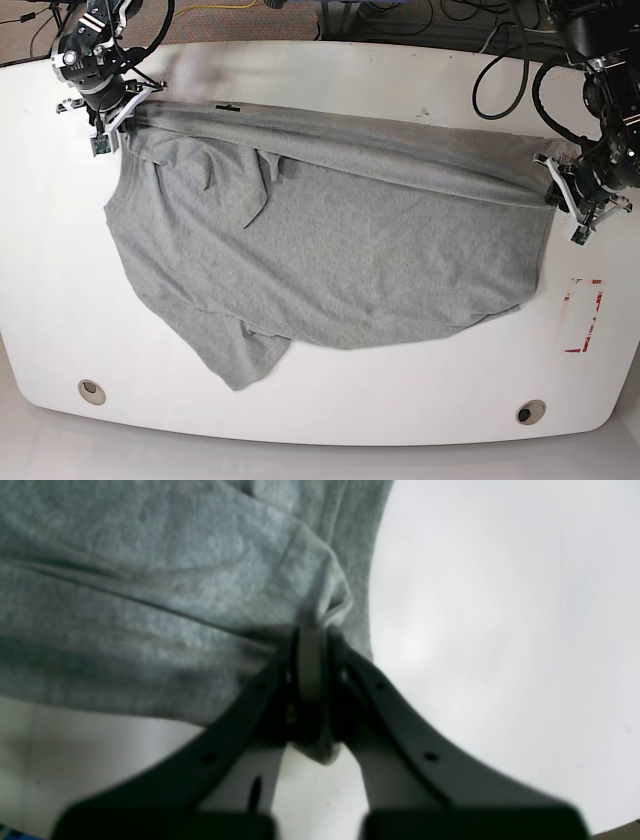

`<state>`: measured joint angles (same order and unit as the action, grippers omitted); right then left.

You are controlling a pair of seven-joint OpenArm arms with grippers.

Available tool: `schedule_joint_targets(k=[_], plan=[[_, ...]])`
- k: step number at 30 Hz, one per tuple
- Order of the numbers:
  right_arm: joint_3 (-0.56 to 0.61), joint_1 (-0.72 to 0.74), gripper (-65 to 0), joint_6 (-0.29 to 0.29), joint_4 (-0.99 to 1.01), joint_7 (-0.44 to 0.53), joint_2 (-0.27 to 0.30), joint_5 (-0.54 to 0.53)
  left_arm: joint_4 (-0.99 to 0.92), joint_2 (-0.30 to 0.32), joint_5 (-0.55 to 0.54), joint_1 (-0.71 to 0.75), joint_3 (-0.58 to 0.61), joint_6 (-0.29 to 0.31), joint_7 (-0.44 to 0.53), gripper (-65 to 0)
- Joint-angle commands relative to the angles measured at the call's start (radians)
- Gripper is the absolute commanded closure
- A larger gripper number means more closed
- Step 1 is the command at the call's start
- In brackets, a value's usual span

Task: Layout the t-shirt on the table in an organized manner, then fold the t-shirt properly
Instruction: 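Lay the stretched shirt down flat, pulling both grippers back, then open both grippers, releasing the shirt edge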

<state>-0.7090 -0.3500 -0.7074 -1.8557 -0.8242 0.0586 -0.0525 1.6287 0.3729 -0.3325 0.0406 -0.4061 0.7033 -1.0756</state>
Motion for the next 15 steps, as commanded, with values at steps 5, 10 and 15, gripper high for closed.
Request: schedule_joint_targets(k=[5,10,15], plan=[[-0.008,-0.001,-15.4,0.009,-0.008,0.006,0.016,0.006,0.020,0.033,-0.004,-0.035,0.009,-0.005,0.011,-42.6],[-0.008,-0.001,-20.1,0.009,-0.012,0.006,0.014,0.006,0.028,0.074,-0.012,-0.077,0.003,-0.005,0.011,-47.6],[-0.010,-0.001,-20.1,0.009,-0.014,0.006,0.014,0.006,0.094,0.110,-0.014,-0.087,-0.032,-0.005,0.010,-47.6]])
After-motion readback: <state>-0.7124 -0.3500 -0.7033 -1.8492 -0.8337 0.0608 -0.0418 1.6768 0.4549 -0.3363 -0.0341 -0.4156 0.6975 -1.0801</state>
